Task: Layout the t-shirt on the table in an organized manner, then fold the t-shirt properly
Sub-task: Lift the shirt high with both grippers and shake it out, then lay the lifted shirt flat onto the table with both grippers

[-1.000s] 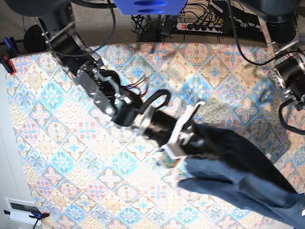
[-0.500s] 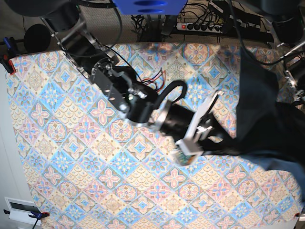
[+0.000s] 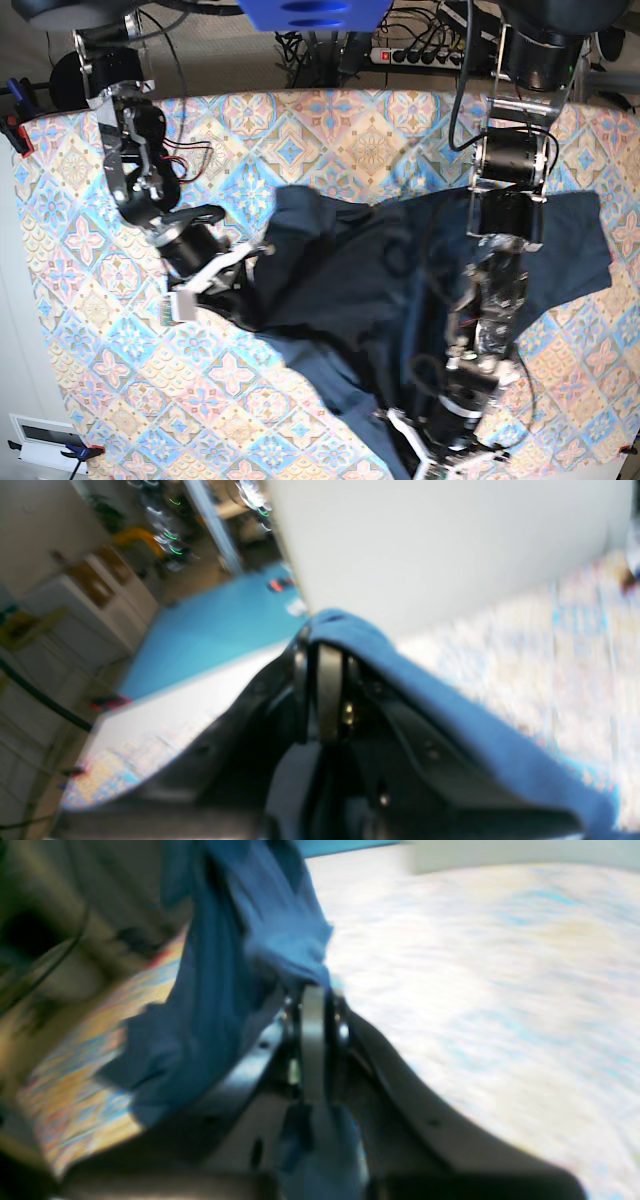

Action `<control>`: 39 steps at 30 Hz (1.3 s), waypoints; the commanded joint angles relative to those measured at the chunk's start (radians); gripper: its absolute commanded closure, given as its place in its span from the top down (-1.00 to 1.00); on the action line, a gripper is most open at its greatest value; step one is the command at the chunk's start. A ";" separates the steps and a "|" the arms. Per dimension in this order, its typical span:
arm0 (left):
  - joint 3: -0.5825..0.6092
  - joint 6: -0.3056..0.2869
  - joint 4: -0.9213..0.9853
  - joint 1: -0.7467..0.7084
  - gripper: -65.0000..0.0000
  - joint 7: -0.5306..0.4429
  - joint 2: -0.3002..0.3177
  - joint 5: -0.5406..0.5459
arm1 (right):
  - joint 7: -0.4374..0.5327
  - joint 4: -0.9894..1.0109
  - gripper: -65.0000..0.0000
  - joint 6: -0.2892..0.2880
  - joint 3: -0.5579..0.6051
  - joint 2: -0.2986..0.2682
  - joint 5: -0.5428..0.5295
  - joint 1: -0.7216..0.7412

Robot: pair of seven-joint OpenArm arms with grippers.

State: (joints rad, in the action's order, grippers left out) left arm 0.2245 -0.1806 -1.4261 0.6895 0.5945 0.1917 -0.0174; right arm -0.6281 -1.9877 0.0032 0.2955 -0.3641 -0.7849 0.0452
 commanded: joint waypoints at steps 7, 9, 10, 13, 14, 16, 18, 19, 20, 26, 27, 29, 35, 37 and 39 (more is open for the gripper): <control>0.056 0.010 0.318 0.080 -1.00 -0.224 -0.162 -0.146 | 0.035 -0.012 -0.99 -0.009 -0.184 -0.066 -0.006 -0.080; 0.054 0.011 0.440 0.117 -1.00 -0.284 -0.202 -0.177 | 0.035 -0.012 -0.99 -0.007 -0.212 -0.068 -0.006 -0.081; 0.054 0.011 0.499 0.140 -1.00 -0.311 -0.217 -0.192 | 0.035 -0.012 -0.99 -0.007 -0.223 -0.068 -0.006 -0.080; 0.054 0.040 0.675 0.221 -0.97 -0.345 -0.266 -0.253 | 0.035 -0.009 -0.99 -0.007 -0.262 -0.069 -0.006 -0.077; 0.054 0.086 0.723 0.244 -0.81 -0.345 -0.281 -0.281 | 0.034 -0.003 -0.99 -0.007 -0.270 -0.069 -0.006 -0.077; 0.054 0.211 0.740 0.258 -0.44 -0.345 -0.291 -0.315 | 0.034 0.000 -0.99 -0.006 -0.278 -0.069 -0.005 -0.077; 0.062 0.306 0.740 0.259 -0.17 -0.345 -0.294 -0.335 | 0.034 0.001 -0.99 -0.004 -0.282 -0.069 -0.005 -0.077; 0.075 0.312 0.738 0.259 -0.13 -0.342 -0.294 -0.338 | 0.034 0.003 -0.99 -0.004 -0.285 -0.069 -0.005 -0.077; 0.088 0.310 0.733 0.255 -0.15 -0.339 -0.291 -0.336 | 0.034 0.003 -0.99 -0.004 -0.285 -0.069 -0.005 -0.075; 0.092 0.289 0.394 0.049 -0.17 -0.150 -0.140 -0.313 | 0.034 0.009 -0.99 -0.002 -0.279 -0.069 -0.003 -0.075; 0.092 0.266 0.321 0.005 -0.17 -0.121 -0.102 -0.284 | 0.034 0.011 -0.99 -0.002 -0.278 -0.069 -0.003 -0.075; 0.094 0.235 0.219 -0.063 -0.17 -0.080 -0.028 -0.214 | 0.034 0.012 -0.99 -0.002 -0.276 -0.069 -0.003 -0.075; 0.088 0.234 0.034 -0.221 -0.17 0.014 0.199 -0.034 | 0.034 0.015 -0.99 -0.002 -0.275 -0.069 -0.003 -0.075; 0.088 0.234 -0.008 -0.276 -0.17 0.009 0.277 0.027 | 0.034 0.015 -0.99 -0.002 -0.275 -0.069 -0.003 -0.075; 0.088 0.234 -0.038 -0.310 -0.17 0.009 0.323 0.066 | 0.034 0.015 -0.99 -0.002 -0.275 -0.069 -0.003 -0.075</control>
State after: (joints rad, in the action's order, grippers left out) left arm 0.3206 0.0502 -1.4410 0.3447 0.6323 0.5106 0.0544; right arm -0.6281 -1.9560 0.0063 0.0280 -0.4191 -0.7853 -0.0486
